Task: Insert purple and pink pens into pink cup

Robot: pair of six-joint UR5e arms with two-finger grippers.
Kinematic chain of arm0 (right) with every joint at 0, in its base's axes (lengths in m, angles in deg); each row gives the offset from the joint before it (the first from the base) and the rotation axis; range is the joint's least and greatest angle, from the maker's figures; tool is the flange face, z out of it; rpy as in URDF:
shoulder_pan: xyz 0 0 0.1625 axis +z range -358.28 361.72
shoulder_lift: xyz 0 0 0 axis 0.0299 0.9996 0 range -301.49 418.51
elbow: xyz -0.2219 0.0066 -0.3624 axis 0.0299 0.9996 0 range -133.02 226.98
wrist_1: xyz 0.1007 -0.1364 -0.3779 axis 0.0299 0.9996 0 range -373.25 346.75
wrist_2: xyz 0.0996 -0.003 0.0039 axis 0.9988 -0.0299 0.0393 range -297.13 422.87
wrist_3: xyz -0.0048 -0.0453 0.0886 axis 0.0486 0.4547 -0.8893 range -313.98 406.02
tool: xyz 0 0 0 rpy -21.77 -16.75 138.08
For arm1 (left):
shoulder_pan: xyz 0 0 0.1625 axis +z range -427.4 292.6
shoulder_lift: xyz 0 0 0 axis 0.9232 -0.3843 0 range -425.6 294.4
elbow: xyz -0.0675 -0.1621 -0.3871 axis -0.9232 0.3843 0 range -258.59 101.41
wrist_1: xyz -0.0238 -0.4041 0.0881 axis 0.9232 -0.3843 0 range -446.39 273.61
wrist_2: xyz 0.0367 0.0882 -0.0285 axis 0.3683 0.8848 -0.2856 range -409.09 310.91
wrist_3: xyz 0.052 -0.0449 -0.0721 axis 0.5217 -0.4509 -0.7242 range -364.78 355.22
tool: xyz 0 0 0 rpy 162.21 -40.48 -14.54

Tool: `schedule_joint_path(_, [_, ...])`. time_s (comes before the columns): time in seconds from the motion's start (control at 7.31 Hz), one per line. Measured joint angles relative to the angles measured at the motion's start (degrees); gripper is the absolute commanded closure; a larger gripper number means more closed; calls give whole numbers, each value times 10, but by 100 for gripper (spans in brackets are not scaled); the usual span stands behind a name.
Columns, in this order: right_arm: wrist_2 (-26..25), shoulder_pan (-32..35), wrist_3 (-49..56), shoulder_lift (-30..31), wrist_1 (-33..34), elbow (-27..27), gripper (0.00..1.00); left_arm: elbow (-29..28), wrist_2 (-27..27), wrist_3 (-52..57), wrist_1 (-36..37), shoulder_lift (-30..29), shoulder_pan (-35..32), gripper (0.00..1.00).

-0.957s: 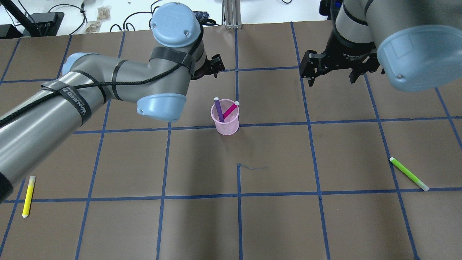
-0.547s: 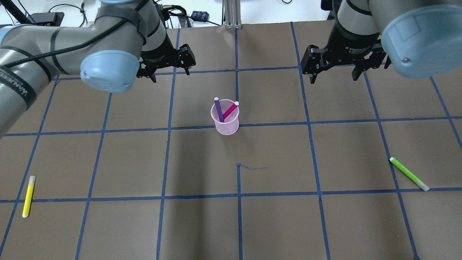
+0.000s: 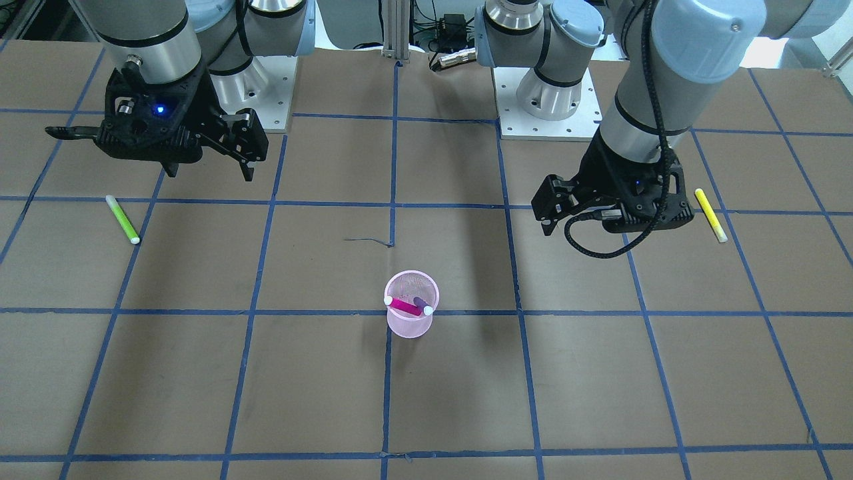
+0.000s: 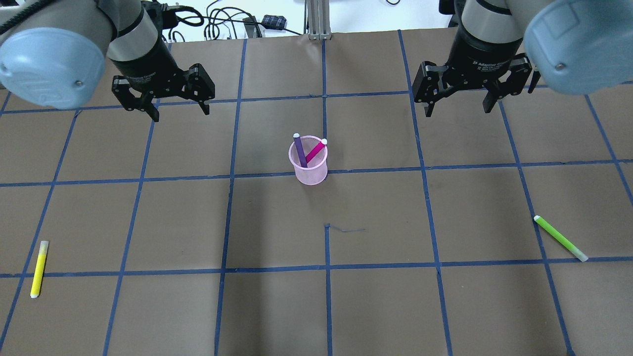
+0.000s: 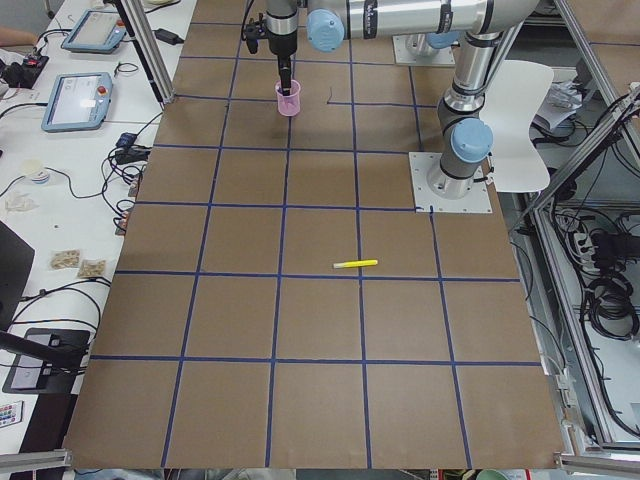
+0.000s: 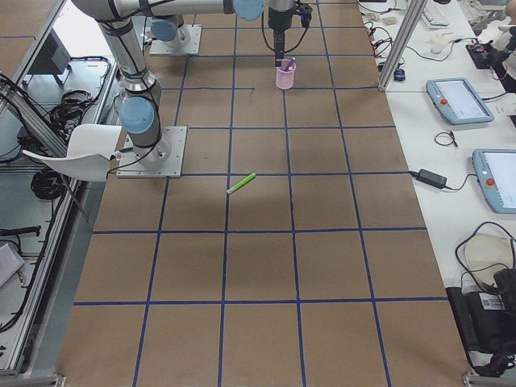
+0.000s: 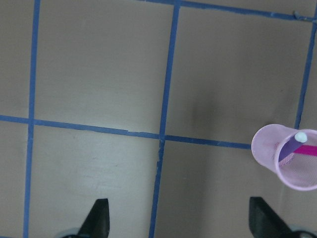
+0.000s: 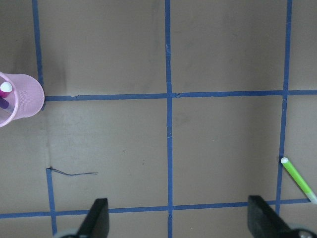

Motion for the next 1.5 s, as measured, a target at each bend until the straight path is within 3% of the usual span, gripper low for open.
schedule_joint_path(0.41, [1, 0, 1, 2, -1, -1, 0, 6, 0, 49, -20, 20, 13, 0])
schedule_joint_path(1.5, [1, 0, 5, 1, -1, -2, 0, 22, -5, 60, -34, 54, 11, 0])
